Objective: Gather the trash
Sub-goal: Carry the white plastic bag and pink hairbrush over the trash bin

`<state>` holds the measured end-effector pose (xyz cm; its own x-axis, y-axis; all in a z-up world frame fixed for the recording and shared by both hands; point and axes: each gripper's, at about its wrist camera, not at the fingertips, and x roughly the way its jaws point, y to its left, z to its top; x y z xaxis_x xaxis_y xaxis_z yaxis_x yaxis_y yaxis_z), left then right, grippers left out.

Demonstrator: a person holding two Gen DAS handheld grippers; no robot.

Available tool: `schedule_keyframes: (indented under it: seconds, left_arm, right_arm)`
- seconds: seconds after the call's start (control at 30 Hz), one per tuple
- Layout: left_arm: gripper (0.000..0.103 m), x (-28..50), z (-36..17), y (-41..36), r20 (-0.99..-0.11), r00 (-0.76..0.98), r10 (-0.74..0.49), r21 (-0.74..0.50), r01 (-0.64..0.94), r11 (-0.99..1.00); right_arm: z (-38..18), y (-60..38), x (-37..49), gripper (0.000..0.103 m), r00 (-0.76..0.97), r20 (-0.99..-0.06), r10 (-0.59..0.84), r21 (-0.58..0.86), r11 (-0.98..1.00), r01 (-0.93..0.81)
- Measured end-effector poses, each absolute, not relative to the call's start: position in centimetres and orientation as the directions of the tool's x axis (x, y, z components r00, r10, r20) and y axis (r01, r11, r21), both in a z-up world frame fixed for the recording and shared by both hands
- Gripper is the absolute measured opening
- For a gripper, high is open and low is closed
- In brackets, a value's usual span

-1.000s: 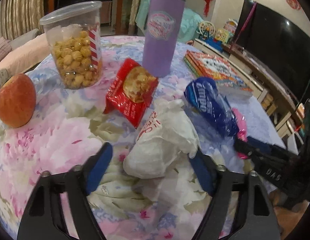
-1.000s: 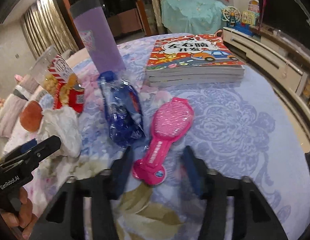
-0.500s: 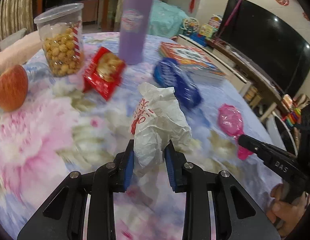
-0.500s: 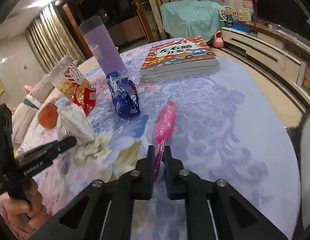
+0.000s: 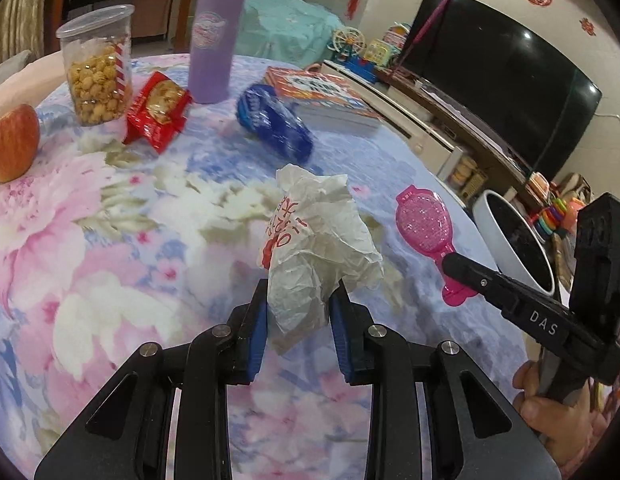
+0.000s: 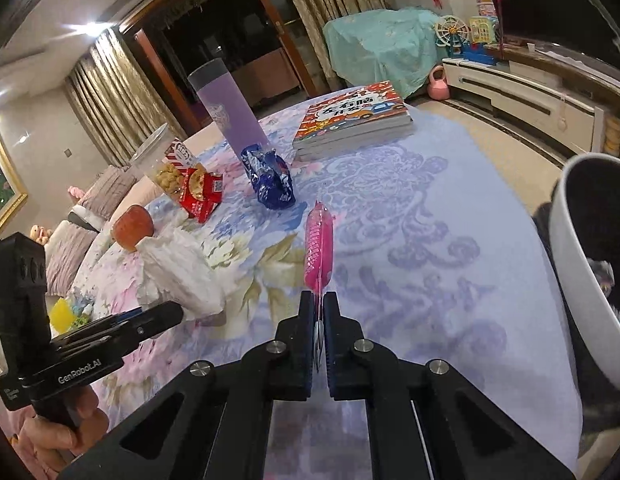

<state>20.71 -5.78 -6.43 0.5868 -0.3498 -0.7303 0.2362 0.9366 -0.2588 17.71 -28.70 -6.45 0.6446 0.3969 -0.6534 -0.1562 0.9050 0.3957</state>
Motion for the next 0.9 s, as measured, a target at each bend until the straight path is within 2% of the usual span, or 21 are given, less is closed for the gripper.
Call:
schedule_keyframes:
  seconds: [0.9]
  left_arm:
    - [0.027,17.2,-5.3,-18.3,-0.735,0.507,-0.450,-0.219,0.450,0.866]
  right_arm:
    - [-4.0,-39.2,9.3,0.004,0.767,-0.569,0.298,0.444,0.896,-0.019]
